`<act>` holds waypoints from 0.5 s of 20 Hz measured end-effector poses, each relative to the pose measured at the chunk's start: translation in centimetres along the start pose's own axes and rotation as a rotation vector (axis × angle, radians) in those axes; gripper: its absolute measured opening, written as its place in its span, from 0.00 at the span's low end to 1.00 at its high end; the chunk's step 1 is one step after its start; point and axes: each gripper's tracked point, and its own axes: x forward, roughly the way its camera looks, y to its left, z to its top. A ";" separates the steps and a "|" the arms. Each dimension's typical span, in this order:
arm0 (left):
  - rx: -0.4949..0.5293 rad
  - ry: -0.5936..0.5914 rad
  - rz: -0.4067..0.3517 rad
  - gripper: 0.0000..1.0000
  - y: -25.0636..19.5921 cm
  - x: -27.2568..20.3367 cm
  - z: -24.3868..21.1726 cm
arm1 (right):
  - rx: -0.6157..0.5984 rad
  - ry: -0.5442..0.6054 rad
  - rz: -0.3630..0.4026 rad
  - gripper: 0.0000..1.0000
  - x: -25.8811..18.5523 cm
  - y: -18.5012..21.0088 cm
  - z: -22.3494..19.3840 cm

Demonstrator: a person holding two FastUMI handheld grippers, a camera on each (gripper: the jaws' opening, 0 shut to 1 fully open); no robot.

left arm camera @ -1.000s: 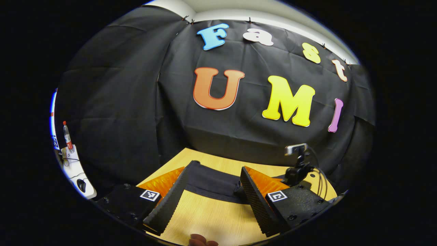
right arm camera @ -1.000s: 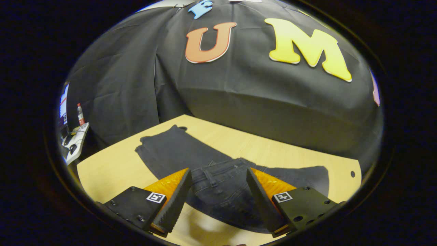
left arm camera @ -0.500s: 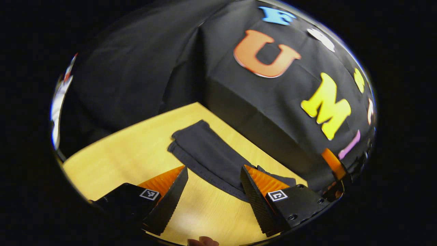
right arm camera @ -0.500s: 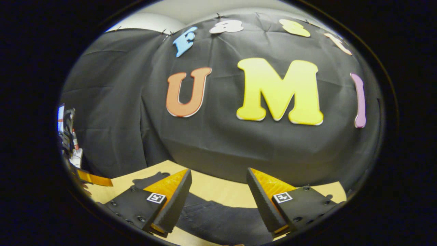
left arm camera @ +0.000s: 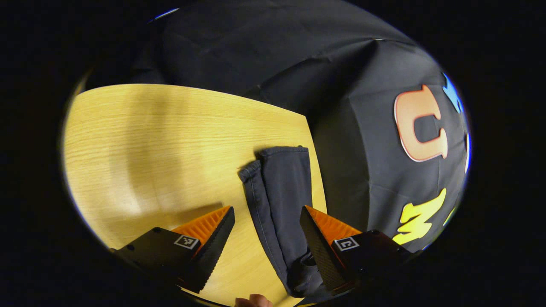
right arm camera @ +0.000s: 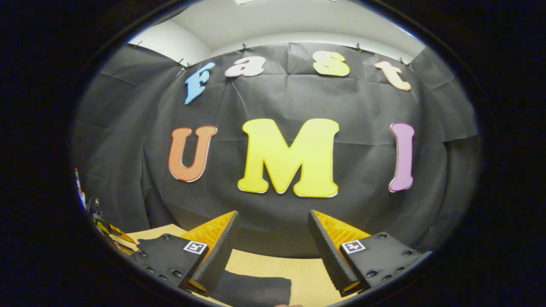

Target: Grasp the waist and the cuffs of the jeans and fold them to make the two legs overlap; first hold the waist and fold one-third of the jeans toward the cuffs, then hold the cuffs and fold the remaining one-third in the same direction to finish folding.

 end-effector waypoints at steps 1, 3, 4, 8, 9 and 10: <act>-0.026 0.001 0.002 1.00 -0.2 -1.7 -1.4 | -0.014 -0.006 -0.011 0.96 -0.2 -0.6 0.2; -0.070 0.000 -0.004 0.99 0.1 -3.8 -1.6 | -0.041 0.003 -0.032 0.96 -0.5 -1.8 0.1; -0.083 -0.007 -0.010 0.99 0.2 -5.1 -0.9 | -0.044 0.011 -0.043 0.96 -0.6 -2.4 -0.1; -0.100 -0.012 -0.026 0.98 0.0 -4.5 0.8 | -0.056 0.029 -0.079 0.96 -0.8 -4.3 -0.3; -0.116 -0.013 -0.033 0.98 -0.1 -4.4 1.2 | -0.064 0.030 -0.084 0.96 -1.0 -4.7 -0.2; -0.139 -0.014 -0.042 0.98 -0.3 -4.3 1.4 | -0.071 0.037 -0.090 0.96 -1.0 -5.0 -0.3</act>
